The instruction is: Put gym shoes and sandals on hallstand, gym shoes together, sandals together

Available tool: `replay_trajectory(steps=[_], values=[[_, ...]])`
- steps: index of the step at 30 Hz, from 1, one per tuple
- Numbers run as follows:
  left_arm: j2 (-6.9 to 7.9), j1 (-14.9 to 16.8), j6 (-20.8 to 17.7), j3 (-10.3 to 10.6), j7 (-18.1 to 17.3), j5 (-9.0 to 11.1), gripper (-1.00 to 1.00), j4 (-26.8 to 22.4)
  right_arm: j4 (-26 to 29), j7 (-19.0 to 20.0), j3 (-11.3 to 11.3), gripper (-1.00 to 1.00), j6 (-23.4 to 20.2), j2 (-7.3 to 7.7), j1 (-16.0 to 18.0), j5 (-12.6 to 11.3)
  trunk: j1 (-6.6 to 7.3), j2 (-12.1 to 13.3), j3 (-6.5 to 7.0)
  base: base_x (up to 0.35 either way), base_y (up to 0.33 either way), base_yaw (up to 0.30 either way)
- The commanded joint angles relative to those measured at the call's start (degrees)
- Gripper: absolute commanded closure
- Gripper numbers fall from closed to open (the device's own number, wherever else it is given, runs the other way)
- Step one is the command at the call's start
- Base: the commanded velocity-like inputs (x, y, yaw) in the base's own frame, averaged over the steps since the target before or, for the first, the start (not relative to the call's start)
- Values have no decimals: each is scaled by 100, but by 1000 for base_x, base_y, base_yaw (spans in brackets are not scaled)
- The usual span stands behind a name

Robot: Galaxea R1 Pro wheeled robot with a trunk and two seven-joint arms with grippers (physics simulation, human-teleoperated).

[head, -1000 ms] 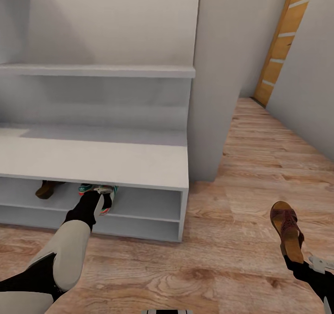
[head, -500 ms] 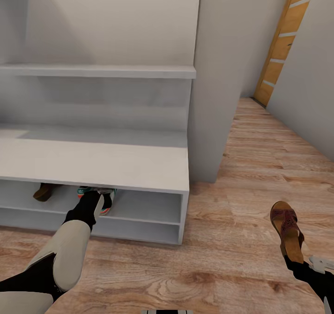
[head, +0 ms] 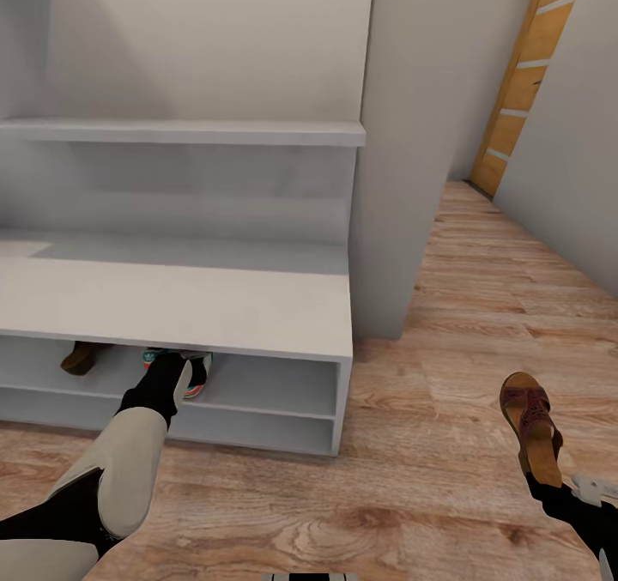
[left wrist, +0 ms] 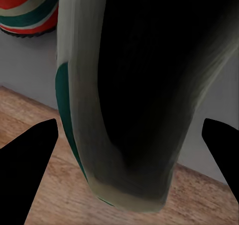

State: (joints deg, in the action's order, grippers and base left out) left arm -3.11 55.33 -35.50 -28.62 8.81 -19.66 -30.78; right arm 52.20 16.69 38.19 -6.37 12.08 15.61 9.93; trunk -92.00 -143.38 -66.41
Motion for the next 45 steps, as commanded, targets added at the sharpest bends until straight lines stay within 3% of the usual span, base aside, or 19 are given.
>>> replay_trajectory(steps=[1,13,14,33,45], values=[[-6,4,-18,-28,6,0,100,-8,10,45,20,100,-31,-4,6,35,1,-2,-5,2,1,0],[-5,4,-11,-22,-62,6,100,36,10,45,22,100,-31,-4,7,35,1,-2,-5,0,0,0],[-5,4,-10,-22,-64,6,-100,38,10,45,20,100,-31,-4,6,35,1,-2,-5,0,0,0],[4,-5,75,-26,-10,-14,-100,47,10,45,20,100,-31,-4,6,35,1,-2,-5,-7,0,0],[4,-107,180,-21,-4,-3,-100,-16,10,45,21,100,-31,-4,8,35,1,-2,-5,-284,28,0]])
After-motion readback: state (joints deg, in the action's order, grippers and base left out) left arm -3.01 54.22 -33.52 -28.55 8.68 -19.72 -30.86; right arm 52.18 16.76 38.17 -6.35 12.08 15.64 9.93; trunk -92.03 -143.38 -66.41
